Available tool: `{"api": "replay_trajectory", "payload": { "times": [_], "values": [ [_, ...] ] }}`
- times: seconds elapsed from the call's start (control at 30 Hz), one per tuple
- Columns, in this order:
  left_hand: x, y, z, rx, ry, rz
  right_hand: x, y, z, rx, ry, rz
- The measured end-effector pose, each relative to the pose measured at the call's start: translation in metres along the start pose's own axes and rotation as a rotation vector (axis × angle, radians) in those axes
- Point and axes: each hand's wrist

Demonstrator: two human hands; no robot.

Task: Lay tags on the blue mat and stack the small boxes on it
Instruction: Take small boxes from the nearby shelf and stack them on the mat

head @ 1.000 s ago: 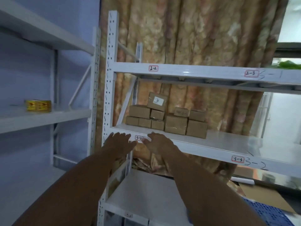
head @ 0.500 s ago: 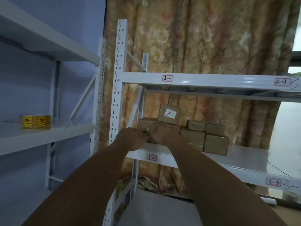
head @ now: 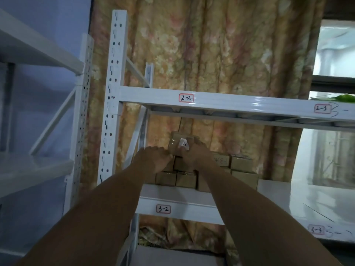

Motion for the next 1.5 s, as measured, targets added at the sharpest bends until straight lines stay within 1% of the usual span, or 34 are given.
{"api": "replay_trajectory", "payload": {
  "times": [0.07, 0.1, 0.17, 0.23, 0.3, 0.43, 0.53, 0.67, 0.73, 0.87, 0.97, 1.07, 1.17, 1.23, 1.5],
  "values": [
    [-0.004, 0.003, 0.01, -0.004, 0.03, -0.077, -0.003, 0.003, 0.005, -0.025, -0.029, 0.125],
    [-0.004, 0.004, 0.016, -0.011, 0.026, -0.153, -0.004, 0.003, 0.012, -0.041, -0.052, 0.2],
    [-0.003, 0.006, 0.032, -0.025, -0.027, -0.325, -0.003, 0.004, 0.025, -0.065, -0.116, 0.347],
    [-0.005, 0.008, 0.048, -0.017, -0.055, -0.493, -0.002, 0.006, 0.035, -0.048, -0.17, 0.46],
    [-0.008, 0.011, 0.063, -0.023, -0.052, -0.62, -0.001, 0.008, 0.043, -0.011, -0.197, 0.517],
    [-0.019, 0.015, 0.085, -0.015, -0.04, -0.757, 0.002, 0.001, 0.059, -0.034, -0.268, 0.724],
    [-0.02, 0.01, 0.097, -0.039, -0.009, -0.888, 0.005, -0.005, 0.064, -0.075, -0.289, 0.812],
    [-0.02, 0.007, 0.101, -0.132, 0.024, -0.971, 0.005, -0.005, 0.063, -0.16, -0.298, 0.866],
    [-0.02, 0.008, 0.099, -0.176, 0.013, -1.004, 0.005, -0.003, 0.058, -0.205, -0.296, 0.887],
    [-0.028, 0.008, 0.088, -0.215, -0.02, -1.095, -0.001, 0.0, 0.043, -0.314, -0.308, 0.916],
    [-0.038, 0.009, 0.076, -0.235, -0.043, -1.156, -0.006, 0.006, 0.027, -0.328, -0.294, 0.974],
    [-0.051, 0.011, 0.06, -0.241, -0.046, -1.209, -0.014, 0.013, 0.011, -0.333, -0.299, 0.966],
    [-0.065, 0.011, 0.043, -0.248, -0.068, -1.306, -0.022, 0.022, -0.005, -0.359, -0.263, 0.976],
    [-0.074, 0.009, 0.032, -0.228, -0.074, -1.357, -0.028, 0.024, -0.017, -0.355, -0.253, 0.963],
    [-0.115, 0.001, -0.031, -0.183, -0.11, -1.428, -0.045, 0.042, -0.097, -0.39, -0.273, 0.932]
  ]
}}
Point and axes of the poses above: each hand's wrist, its own z-axis towards the middle knuckle, its own y-axis out of the back of the hand, x = y × z, and after that the axes turned 15 degrees about x, right-handed
